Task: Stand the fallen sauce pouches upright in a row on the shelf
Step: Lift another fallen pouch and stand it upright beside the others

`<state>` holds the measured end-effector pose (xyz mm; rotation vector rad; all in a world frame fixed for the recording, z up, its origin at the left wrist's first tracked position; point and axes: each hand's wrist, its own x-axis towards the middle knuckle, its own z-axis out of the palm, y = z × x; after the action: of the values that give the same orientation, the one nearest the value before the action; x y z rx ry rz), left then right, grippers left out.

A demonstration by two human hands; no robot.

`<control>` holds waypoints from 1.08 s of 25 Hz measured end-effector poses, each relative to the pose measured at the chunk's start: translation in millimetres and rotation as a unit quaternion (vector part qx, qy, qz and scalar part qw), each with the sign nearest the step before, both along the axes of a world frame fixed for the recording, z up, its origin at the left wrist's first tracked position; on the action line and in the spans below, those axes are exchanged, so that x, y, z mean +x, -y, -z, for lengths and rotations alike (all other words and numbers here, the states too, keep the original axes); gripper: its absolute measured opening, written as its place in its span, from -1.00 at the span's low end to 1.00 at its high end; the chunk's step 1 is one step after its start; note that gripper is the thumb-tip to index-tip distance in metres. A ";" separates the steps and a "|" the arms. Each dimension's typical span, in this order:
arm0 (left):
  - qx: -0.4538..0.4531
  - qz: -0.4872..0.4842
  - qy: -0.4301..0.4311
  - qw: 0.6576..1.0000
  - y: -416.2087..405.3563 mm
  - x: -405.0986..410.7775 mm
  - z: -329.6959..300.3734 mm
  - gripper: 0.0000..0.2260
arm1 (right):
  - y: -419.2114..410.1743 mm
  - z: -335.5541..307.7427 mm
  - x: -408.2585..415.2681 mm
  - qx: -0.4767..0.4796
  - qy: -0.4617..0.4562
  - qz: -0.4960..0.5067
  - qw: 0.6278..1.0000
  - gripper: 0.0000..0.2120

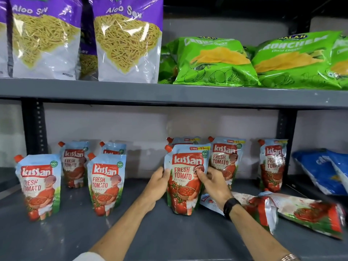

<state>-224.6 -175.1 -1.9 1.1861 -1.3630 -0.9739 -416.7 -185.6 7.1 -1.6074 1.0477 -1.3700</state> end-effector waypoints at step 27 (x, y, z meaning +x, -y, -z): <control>-0.104 -0.141 0.066 0.982 -54.3 -24.5 22.0 -0.60 | -49.9 30.8 -52.5 -0.046 -0.674 0.204 0.709 -0.61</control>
<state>-249.1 -120.8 -23.9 1.2600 -1.3203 -0.5469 -469.3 -135.7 -23.7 -2.5733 2.2630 -0.1846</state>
